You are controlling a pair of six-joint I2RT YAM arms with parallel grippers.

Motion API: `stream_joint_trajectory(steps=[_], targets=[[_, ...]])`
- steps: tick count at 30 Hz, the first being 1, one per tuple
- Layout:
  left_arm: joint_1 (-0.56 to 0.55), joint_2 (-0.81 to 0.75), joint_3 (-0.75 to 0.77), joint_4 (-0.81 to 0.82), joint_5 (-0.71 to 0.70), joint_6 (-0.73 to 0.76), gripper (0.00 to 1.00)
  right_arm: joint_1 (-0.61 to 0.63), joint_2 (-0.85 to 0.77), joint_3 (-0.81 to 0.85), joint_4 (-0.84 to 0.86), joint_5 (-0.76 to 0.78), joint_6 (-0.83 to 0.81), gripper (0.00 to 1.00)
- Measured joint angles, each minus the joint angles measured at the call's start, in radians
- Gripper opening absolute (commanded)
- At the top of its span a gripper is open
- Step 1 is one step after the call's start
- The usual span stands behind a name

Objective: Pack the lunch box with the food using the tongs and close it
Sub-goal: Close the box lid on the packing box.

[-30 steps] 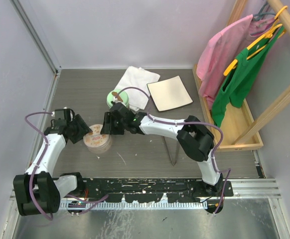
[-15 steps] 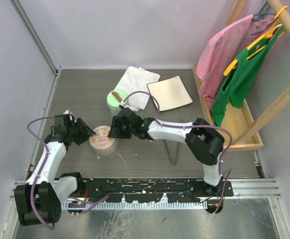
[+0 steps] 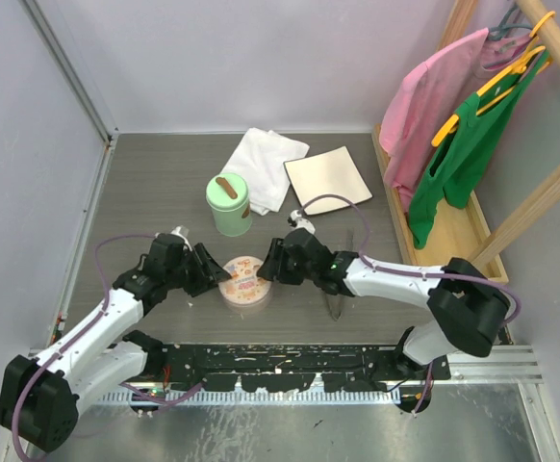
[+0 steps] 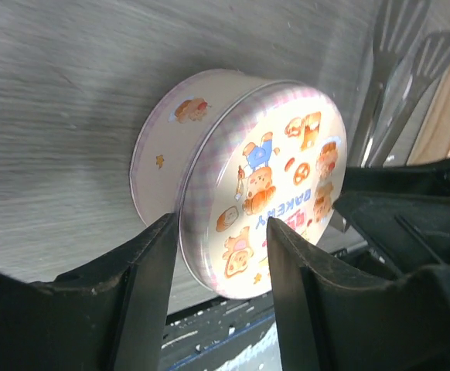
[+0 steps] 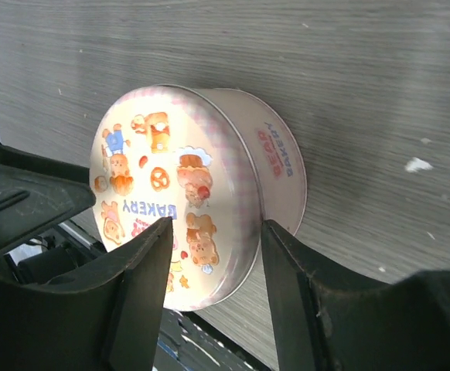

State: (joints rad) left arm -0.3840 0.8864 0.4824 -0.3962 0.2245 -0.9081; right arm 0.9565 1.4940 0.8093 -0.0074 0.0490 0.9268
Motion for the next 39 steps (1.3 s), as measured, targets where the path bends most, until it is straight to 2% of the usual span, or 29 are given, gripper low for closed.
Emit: stream_joint_trajectory(steps=[5,9,21,23,29,31,33,37,39], targets=[[-0.057,0.010,-0.010,0.013,0.021,-0.052,0.57,-0.060,-0.070,-0.106,0.015,-0.076,0.008,0.62],[-0.057,0.017,-0.010,0.011,0.036,-0.045,0.53,-0.067,-0.083,-0.133,0.029,-0.138,0.011,0.64],[-0.057,0.056,-0.015,-0.001,0.071,0.013,0.44,-0.067,-0.058,-0.203,0.140,-0.238,0.072,0.52],[-0.057,0.057,-0.023,0.010,0.078,0.016,0.43,-0.067,-0.058,-0.212,0.163,-0.239,0.080,0.52],[-0.054,0.056,-0.036,0.032,0.090,0.027,0.32,-0.068,-0.047,-0.228,0.205,-0.249,0.099,0.55],[-0.054,0.056,-0.037,0.031,0.089,0.029,0.31,-0.068,-0.047,-0.228,0.204,-0.248,0.098,0.57],[-0.054,0.056,-0.035,0.029,0.087,0.028,0.35,-0.069,-0.048,-0.223,0.194,-0.244,0.093,0.59],[-0.056,0.055,-0.003,-0.025,0.053,0.034,0.54,-0.090,-0.063,-0.185,0.105,-0.224,0.048,0.66],[-0.057,0.049,0.023,-0.078,0.010,0.047,0.60,-0.119,-0.078,-0.171,0.060,-0.216,0.020,0.67]])
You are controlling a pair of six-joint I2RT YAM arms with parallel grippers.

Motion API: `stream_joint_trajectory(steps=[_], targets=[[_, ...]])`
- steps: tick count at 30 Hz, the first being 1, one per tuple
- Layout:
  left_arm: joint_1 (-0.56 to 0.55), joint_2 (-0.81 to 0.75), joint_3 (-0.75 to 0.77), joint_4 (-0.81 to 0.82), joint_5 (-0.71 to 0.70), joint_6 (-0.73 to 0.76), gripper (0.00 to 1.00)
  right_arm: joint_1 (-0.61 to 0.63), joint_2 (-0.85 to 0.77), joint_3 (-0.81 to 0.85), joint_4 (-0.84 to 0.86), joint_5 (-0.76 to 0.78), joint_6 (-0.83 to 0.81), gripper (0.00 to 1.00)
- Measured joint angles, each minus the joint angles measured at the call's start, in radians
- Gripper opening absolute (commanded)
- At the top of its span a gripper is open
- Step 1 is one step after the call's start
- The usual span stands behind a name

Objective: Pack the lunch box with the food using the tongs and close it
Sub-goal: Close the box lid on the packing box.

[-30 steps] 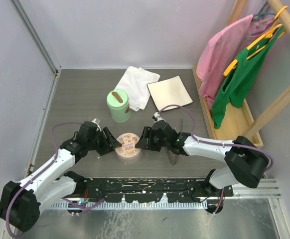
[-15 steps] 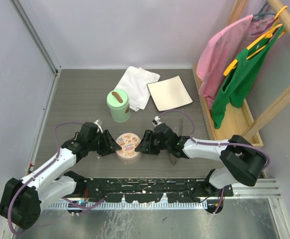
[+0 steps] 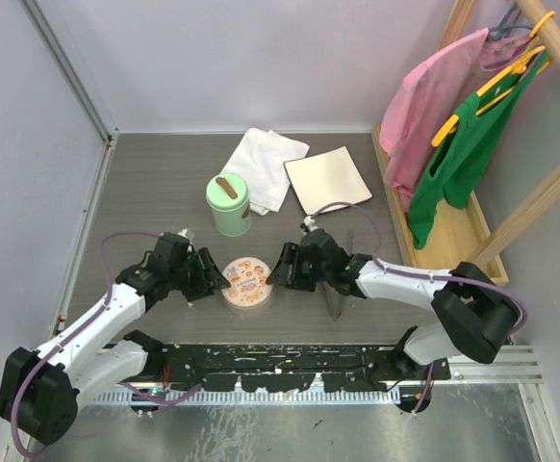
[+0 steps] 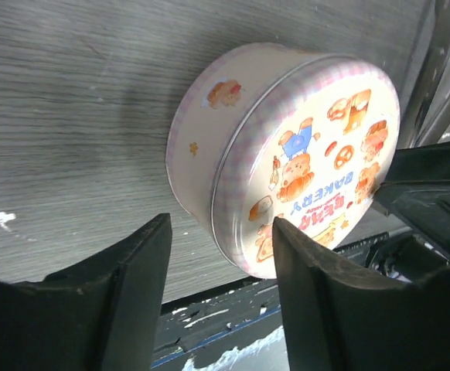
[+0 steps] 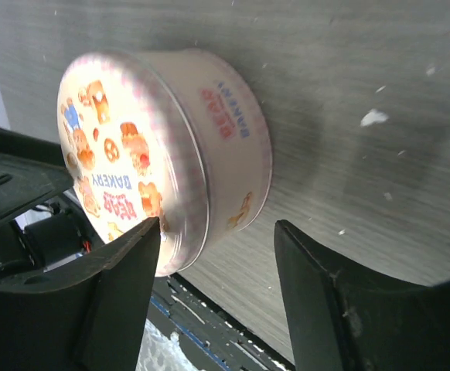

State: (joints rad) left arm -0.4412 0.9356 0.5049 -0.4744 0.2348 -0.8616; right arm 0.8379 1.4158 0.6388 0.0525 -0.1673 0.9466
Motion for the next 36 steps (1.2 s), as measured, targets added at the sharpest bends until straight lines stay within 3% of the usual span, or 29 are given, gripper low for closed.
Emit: stream_joint_trajectory(steps=[4,8,16,26,29,34,36], targets=[[0.002,0.003,0.067,-0.063,-0.045,0.025,0.66,-0.048,-0.006,0.048,-0.055,-0.011,-0.049,0.67],[0.005,0.073,0.157,-0.057,-0.046,0.058,0.67,-0.076,0.031,0.139,-0.068,-0.053,-0.094,0.67],[0.013,0.294,0.190,-0.005,0.002,0.109,0.48,-0.092,0.208,0.211,-0.055,-0.100,-0.117,0.53],[0.031,0.291,0.128,0.100,0.058,0.121,0.33,-0.111,0.214,0.144,0.098,-0.172,-0.087,0.43],[0.031,0.290,0.125,0.111,0.060,0.119,0.37,-0.114,0.211,0.144,0.099,-0.171,-0.098,0.45],[0.027,0.264,0.127,0.115,0.051,0.116,0.55,-0.114,0.187,0.144,0.068,-0.159,-0.146,0.61],[0.023,0.256,0.127,0.108,0.039,0.119,0.57,-0.114,0.185,0.144,0.051,-0.160,-0.164,0.61]])
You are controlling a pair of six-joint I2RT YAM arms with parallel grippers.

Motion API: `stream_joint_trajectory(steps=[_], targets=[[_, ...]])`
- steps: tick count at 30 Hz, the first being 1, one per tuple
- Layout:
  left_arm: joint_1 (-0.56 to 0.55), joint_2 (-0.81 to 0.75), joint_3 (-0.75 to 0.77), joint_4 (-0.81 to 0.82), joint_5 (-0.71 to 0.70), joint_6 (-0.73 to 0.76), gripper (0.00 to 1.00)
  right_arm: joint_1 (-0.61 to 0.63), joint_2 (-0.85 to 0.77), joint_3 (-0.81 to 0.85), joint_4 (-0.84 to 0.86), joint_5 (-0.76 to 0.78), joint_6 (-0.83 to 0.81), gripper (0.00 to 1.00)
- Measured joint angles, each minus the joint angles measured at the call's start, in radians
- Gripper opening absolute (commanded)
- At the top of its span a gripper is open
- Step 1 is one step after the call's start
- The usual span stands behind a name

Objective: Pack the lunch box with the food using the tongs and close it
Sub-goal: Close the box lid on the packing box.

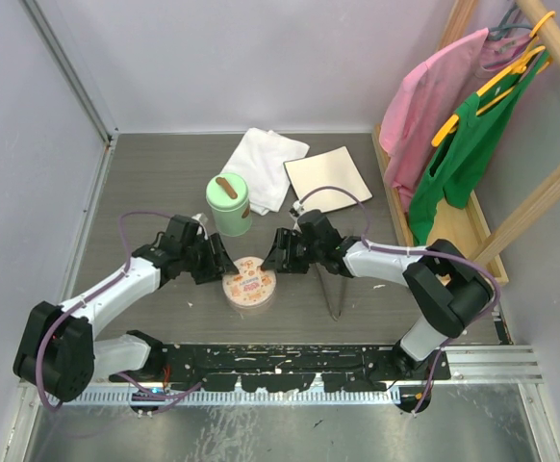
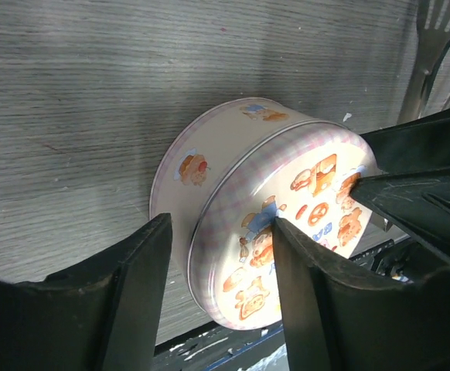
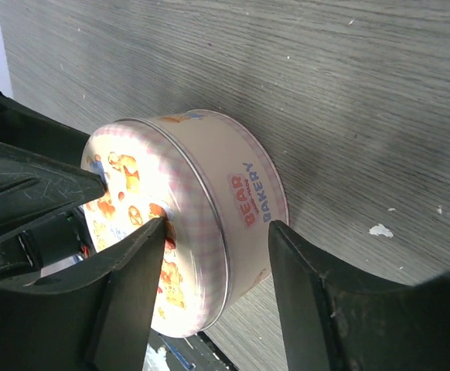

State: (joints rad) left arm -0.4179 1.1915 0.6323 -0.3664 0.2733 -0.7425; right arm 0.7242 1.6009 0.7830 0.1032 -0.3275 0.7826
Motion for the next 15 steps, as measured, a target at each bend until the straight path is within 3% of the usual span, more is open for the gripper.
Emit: stream_joint_trajectory(steps=[1,5,7,10,15], targets=[[0.000,-0.001,0.000,-0.004,-0.005,0.000,0.56,0.000,0.000,0.001,-0.004,-0.003,-0.006,0.58],[0.001,0.032,0.005,0.008,0.024,-0.004,0.38,0.000,0.021,0.021,-0.009,-0.015,-0.010,0.45],[0.004,0.064,0.017,0.022,0.046,0.000,0.35,-0.001,0.032,0.035,-0.005,0.002,-0.005,0.41],[0.008,0.084,0.002,0.071,0.072,-0.001,0.36,-0.015,0.027,0.038,0.006,0.027,0.000,0.44],[0.006,0.050,-0.034,0.130,0.089,-0.021,0.55,-0.012,-0.015,0.033,-0.055,0.054,-0.032,0.61]])
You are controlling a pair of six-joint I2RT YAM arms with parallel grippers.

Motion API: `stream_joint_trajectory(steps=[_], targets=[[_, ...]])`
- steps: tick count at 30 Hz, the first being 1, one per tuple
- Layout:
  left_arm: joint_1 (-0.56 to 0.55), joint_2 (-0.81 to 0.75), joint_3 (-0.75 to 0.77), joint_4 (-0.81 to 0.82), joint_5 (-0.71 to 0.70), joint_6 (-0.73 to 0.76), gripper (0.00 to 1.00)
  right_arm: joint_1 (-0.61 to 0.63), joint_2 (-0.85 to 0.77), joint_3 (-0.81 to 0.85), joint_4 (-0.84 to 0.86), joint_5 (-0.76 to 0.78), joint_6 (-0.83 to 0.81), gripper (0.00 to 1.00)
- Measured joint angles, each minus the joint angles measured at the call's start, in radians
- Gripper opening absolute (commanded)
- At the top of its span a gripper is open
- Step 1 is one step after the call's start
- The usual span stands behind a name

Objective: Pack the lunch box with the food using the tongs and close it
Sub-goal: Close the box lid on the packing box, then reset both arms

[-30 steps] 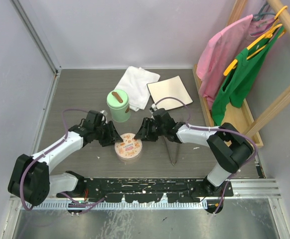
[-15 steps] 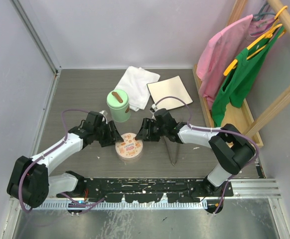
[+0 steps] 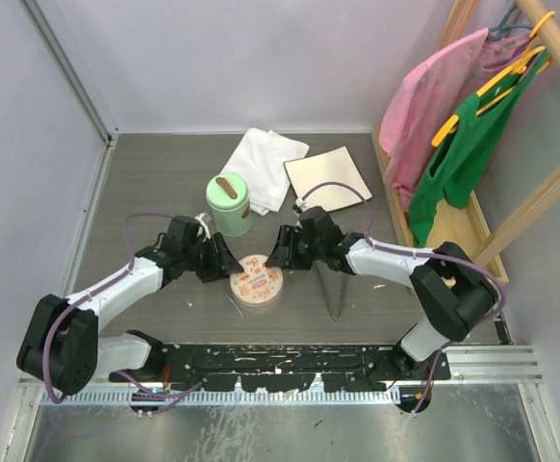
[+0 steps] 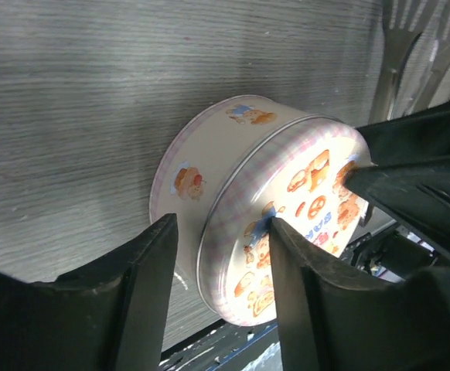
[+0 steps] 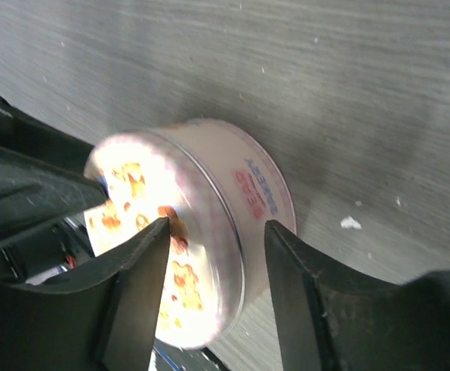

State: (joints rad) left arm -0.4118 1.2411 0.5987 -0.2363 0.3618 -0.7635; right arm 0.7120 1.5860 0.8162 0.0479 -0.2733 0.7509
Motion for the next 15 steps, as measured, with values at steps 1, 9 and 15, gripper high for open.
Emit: stream_joint_trajectory(steps=[1,9,15], targets=[[-0.002,-0.009,-0.001,-0.010,-0.013,-0.002,0.58,0.002,-0.013,-0.003,-0.026,0.000,-0.010,0.62],[-0.006,-0.136,-0.001,-0.170,-0.083,0.014,0.68,0.004,-0.164,-0.078,-0.085,-0.057,-0.034,0.55],[-0.006,-0.150,-0.011,-0.178,-0.060,0.016,0.65,0.003,-0.163,-0.175,-0.019,-0.094,0.031,0.44]])
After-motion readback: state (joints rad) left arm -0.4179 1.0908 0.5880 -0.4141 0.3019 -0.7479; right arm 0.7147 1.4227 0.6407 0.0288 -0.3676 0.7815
